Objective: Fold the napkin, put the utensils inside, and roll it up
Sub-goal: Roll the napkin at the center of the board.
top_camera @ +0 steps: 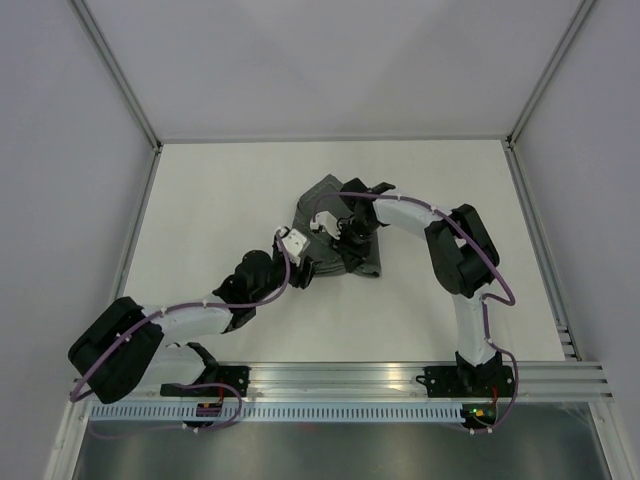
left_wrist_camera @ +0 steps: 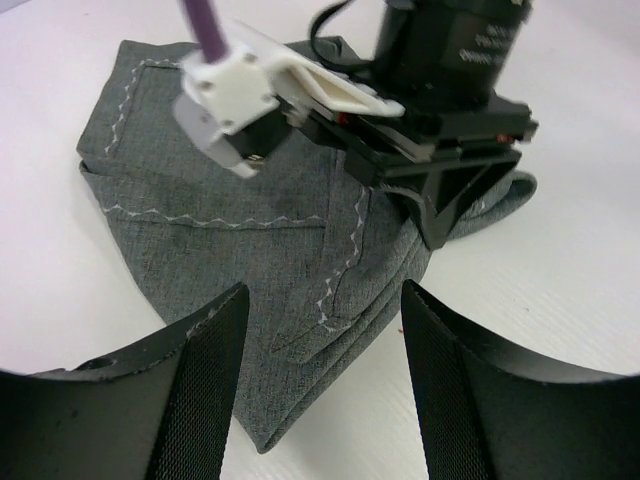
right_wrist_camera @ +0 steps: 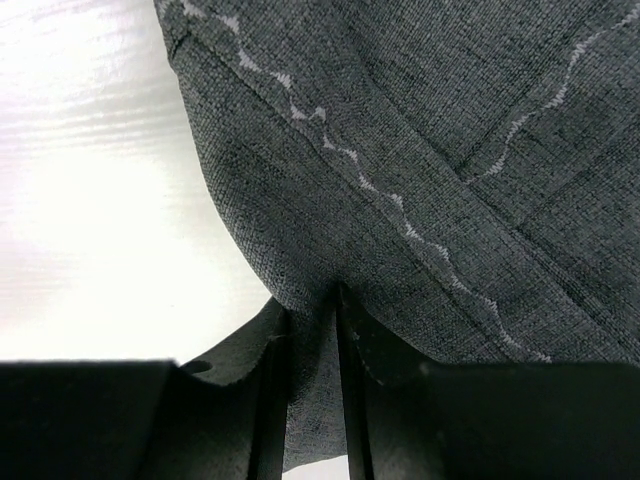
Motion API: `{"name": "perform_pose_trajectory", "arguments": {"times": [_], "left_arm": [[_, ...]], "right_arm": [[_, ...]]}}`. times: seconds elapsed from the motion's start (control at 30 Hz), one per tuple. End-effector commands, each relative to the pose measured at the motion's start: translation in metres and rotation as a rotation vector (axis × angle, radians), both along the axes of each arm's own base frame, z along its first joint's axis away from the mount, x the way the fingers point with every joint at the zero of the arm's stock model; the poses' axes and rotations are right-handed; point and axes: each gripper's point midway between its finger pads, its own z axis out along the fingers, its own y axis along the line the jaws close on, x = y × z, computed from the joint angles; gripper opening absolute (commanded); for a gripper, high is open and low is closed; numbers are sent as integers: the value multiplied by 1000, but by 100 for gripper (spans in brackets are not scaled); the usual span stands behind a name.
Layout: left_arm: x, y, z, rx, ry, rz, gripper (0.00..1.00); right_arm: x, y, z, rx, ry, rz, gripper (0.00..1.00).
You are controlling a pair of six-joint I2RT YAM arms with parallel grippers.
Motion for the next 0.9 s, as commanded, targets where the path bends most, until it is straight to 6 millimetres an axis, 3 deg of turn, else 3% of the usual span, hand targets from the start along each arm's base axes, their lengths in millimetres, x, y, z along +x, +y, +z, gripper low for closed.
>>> {"name": "perform_pose_trajectory", "arguments": {"times": [0.0, 0.23, 0.43, 0.87], "left_arm": [[0, -24, 19, 54, -185, -103, 68], [-4, -59, 11, 162, -241, -199, 69], [-10, -89, -4, 290, -304, -298, 75], [-24, -122, -40, 543, -332, -469, 78]], "right_arm": [[-42, -51, -33, -192, 211, 22, 28], [-42, -64, -36, -210, 251, 8, 27], [-40, -75, -38, -221, 277, 0, 27], [-30, -88, -43, -214, 307, -41, 27]]}}
